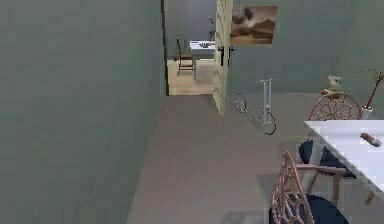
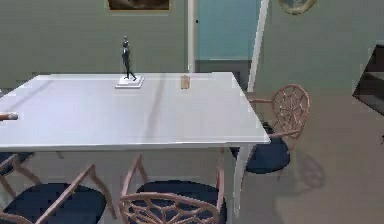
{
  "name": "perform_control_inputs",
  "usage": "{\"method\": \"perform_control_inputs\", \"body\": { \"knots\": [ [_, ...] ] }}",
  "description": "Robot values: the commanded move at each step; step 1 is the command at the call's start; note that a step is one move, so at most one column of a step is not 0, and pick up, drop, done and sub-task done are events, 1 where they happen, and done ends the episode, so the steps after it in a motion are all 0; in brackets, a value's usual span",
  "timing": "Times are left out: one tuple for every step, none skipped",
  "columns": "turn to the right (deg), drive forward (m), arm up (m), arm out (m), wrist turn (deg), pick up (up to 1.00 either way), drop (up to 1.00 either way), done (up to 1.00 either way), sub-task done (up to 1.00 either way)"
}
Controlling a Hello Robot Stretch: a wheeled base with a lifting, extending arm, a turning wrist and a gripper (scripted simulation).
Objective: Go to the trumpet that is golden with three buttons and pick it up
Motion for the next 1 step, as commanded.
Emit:
{"method": "perform_control_inputs", "body": {
  "knots": [
    [0.0, 1.00, 0.00, 0.00, 0.0, 0.00, 0.00, 0.00, 0.00]
  ]
}}
